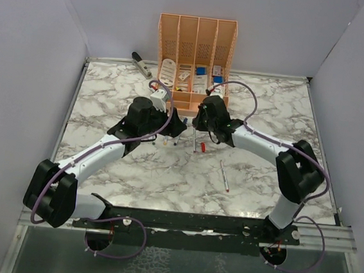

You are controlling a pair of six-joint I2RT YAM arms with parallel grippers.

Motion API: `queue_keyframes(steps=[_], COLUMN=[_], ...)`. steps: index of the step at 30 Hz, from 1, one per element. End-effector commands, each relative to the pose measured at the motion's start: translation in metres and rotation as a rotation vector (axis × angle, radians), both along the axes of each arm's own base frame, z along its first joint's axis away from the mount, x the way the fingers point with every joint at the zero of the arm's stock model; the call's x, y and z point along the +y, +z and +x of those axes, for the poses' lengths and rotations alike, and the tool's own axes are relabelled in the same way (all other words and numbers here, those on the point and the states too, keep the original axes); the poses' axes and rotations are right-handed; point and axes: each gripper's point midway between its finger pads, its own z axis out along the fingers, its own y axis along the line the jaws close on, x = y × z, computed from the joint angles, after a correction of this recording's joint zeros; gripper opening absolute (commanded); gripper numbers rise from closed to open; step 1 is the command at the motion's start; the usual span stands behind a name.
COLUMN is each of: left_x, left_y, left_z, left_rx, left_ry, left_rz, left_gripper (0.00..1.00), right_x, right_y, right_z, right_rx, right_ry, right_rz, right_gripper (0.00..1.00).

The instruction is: Insert the pens into the pen caps

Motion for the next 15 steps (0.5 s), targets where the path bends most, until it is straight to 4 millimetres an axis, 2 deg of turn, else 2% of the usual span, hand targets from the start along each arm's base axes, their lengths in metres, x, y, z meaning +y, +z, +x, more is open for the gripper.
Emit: queue_keyframes(steps=[1, 8, 15], left_x=[0.016, 0.021, 0.021], left_y=[0.005, 0.004, 0.006], left_z=[0.002, -0.002, -0.004], left_rx=[-0.035, -0.036, -0.041], left_ry=[0.068, 0.075, 0.068], left_rz=[0.04, 0.056, 0.055], left_gripper=[0.65, 0.65, 0.65], right_x=[-0.004, 0.002, 0.001], right_y=[-0.027, -0.056, -0.065], right_z=[0.013, 0.031, 0.041], right_rx=[0.078, 0.134, 0.154], right_ry=[-0.092, -0.144, -0.188], right_rz=[-0.087, -0.149, -0.178], right_gripper=[0.01, 0.01, 0.01])
